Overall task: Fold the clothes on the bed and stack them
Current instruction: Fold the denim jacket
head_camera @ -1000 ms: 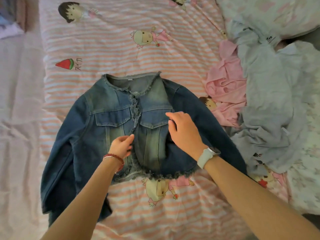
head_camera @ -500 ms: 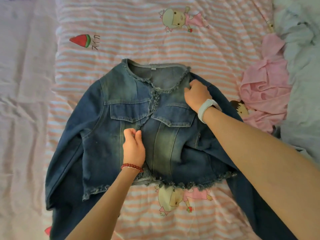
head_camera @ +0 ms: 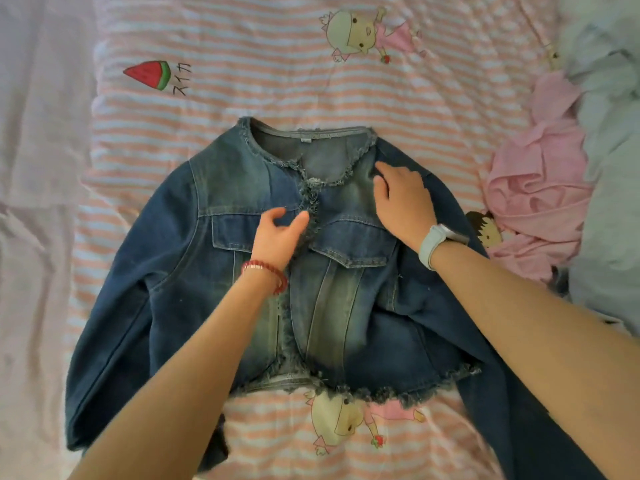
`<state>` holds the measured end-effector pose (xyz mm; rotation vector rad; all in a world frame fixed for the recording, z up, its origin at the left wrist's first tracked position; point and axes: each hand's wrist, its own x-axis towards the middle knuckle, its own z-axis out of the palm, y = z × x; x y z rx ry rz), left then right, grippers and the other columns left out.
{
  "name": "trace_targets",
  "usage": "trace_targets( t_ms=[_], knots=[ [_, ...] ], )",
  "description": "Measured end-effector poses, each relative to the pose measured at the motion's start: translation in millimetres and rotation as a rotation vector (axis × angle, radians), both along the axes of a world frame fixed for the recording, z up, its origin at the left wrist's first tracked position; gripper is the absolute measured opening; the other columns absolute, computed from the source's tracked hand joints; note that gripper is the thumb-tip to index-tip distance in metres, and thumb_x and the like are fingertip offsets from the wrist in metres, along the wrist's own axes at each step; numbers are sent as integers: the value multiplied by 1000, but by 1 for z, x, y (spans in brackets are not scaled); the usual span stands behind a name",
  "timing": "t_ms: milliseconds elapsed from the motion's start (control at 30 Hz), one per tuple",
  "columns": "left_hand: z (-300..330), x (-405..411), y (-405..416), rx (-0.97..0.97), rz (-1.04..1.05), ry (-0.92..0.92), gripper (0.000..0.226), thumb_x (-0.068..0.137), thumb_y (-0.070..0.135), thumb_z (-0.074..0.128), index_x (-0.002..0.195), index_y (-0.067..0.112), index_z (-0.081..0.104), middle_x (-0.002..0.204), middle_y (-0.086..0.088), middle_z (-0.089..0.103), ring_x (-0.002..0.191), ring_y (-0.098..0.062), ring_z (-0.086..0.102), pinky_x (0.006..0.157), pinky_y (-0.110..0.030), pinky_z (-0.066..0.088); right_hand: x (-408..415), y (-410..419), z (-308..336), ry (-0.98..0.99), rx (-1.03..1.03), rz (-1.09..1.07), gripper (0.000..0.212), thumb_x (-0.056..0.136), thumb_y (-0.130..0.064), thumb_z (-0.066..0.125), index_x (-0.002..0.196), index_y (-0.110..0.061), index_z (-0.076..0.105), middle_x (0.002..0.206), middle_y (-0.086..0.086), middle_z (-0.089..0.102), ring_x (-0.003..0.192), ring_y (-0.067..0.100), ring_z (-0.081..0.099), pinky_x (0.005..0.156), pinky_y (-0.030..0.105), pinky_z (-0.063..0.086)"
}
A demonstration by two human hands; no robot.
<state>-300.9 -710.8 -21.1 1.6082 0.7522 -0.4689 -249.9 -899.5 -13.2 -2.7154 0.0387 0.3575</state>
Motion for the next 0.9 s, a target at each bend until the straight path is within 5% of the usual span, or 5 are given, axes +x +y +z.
trace_targets(
  t_ms=[200,300,433,633,900],
  knots=[
    [3,41,-13,48,-118,26,32,82,29,69,103,5,66,93,-6,63,87,-18,60,83,-26,49,-49,-17,3,-109,74,110,43,99,-19,38,140,-6,37,146,12,36,137,26,28,112,41,24],
    [2,42,-13,260,4,-268,14,91,17,56,102,8,55,86,3,54,76,-8,51,64,-7,38,-78,-25,9,-218,100,53,40,94,-17,45,131,-3,48,133,15,49,126,30,43,102,42,36],
    [-3,34,-10,473,86,-376,13,95,16,48,104,7,48,88,2,54,74,-10,50,66,-14,33,-123,-35,14,-228,57,-68,42,87,-24,54,124,-6,53,120,12,55,111,28,50,84,39,43],
    [-3,40,-34,859,-507,-406,55,91,34,50,139,13,34,148,-9,28,136,-30,21,104,-48,23,-174,-39,16,-94,57,-163,56,76,-32,73,123,-9,52,123,10,51,114,29,49,88,42,42],
    [2,26,-96,788,-1069,-647,48,92,44,44,136,24,43,145,-1,38,135,-23,29,107,-44,21,-202,-54,24,-34,-101,-382,32,86,-26,65,110,-5,60,109,14,59,97,34,58,72,41,48]
  ],
)
